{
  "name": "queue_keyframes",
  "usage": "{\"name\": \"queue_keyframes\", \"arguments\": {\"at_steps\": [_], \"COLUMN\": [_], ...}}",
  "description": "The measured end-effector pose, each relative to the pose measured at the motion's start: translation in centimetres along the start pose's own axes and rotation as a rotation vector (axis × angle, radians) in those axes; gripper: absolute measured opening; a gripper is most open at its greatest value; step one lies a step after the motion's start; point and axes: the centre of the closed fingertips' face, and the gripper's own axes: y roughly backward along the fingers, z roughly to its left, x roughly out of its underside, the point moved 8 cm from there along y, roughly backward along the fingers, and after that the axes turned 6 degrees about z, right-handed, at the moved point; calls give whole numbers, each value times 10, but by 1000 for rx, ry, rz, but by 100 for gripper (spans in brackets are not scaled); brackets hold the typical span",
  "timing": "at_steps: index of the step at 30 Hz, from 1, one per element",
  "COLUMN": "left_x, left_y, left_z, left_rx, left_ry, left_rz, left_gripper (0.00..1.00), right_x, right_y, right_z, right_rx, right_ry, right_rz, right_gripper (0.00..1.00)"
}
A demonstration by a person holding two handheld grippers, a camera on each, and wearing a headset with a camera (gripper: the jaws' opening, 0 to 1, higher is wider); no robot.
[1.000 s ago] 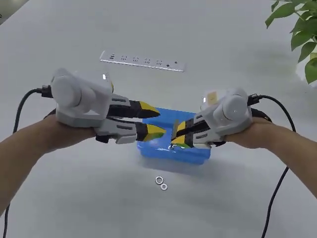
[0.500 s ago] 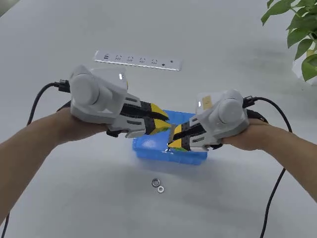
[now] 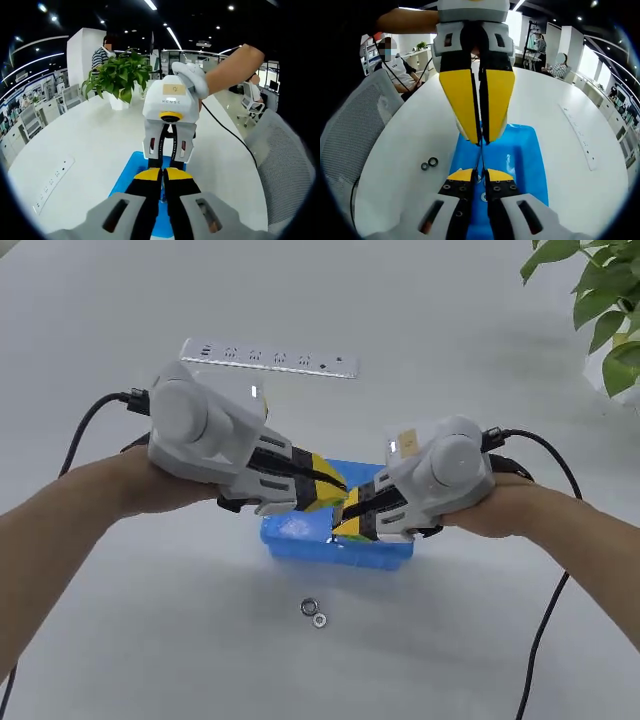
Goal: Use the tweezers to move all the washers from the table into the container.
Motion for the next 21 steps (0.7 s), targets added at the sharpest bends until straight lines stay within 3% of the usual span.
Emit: {"name": "queue_keyframes", "arguments": {"at_steps": [21], "left_x": [-1], "left_y": [0], "left_z": [1], "left_rx": [-3], "left_ry": [-24], "left_rz": [7], "left_gripper": [5], "right_x": [0], "right_y": [4], "right_z": [1], "right_rx": [10], "right_ry": [-10], "right_rz": [0], "right_gripper": [13]}}
